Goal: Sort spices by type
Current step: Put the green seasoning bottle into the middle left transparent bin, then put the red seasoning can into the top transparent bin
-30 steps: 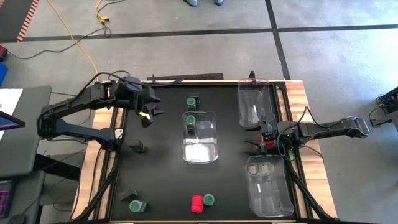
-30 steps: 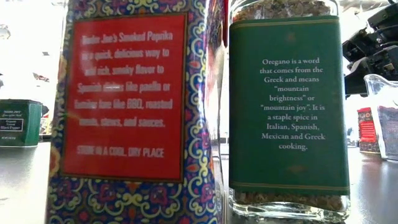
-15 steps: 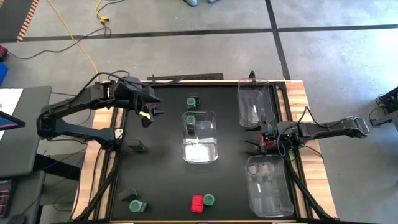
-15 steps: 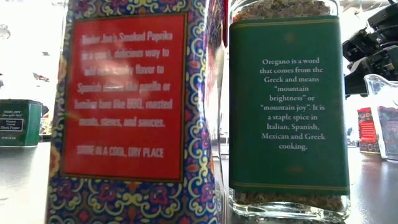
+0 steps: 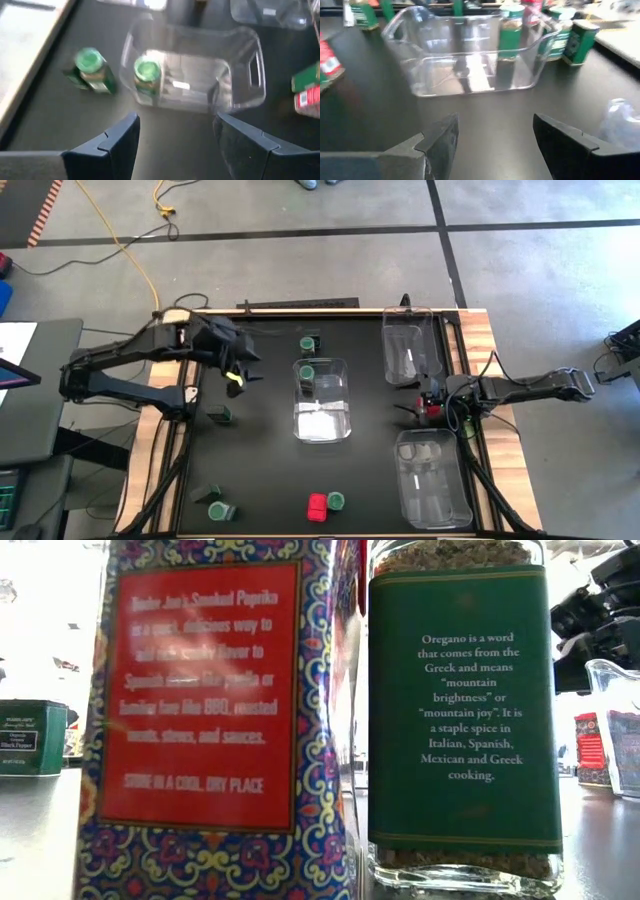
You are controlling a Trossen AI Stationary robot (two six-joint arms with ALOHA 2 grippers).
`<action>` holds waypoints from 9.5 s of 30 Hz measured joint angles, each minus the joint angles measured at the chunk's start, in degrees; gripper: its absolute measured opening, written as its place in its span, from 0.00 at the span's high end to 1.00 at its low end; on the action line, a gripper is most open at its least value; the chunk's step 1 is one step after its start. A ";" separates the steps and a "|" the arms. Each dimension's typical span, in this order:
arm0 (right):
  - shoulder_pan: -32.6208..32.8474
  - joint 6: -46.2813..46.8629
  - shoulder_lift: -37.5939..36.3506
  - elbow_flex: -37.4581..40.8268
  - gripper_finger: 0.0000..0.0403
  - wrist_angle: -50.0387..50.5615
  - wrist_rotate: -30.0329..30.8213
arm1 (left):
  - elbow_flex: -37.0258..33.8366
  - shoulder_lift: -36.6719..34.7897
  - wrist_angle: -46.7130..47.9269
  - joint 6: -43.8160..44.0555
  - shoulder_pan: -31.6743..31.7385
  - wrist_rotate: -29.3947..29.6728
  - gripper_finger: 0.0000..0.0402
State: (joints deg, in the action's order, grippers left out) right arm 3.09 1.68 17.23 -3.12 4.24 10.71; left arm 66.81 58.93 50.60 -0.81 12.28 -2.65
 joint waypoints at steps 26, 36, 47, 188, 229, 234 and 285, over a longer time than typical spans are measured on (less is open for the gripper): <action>-14.13 -5.22 41.08 -45.22 0.29 -7.93 4.94 | -32.44 -17.73 -30.86 2.62 -2.00 -3.11 0.39; -18.58 -8.18 70.76 -81.55 0.29 21.88 -1.26 | -32.44 -20.27 -30.55 2.18 -2.03 -3.06 0.39; -21.50 -13.85 95.28 -111.86 0.29 43.31 -5.36 | -32.44 -20.34 -30.51 0.76 -2.02 -3.03 0.39; -12.63 0.58 98.53 -91.97 0.45 40.98 -6.15 | -32.44 -20.36 -25.55 4.30 -0.75 -1.53 0.39; -13.81 -2.18 97.74 -91.90 0.40 42.92 -6.17 | -32.44 -20.36 -25.66 6.16 -0.75 -1.51 0.39; -13.77 -2.20 97.74 -91.86 0.34 43.02 -6.15 | -32.44 -20.35 -25.66 6.22 -0.75 -1.51 0.39; 0.73 44.21 65.73 -71.64 0.27 54.39 3.86 | -32.42 -20.34 -25.61 4.67 -0.75 -1.51 0.39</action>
State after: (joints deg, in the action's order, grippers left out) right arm 3.82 45.89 82.96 -74.76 58.62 14.57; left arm 34.39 38.59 24.99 3.86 11.53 -4.16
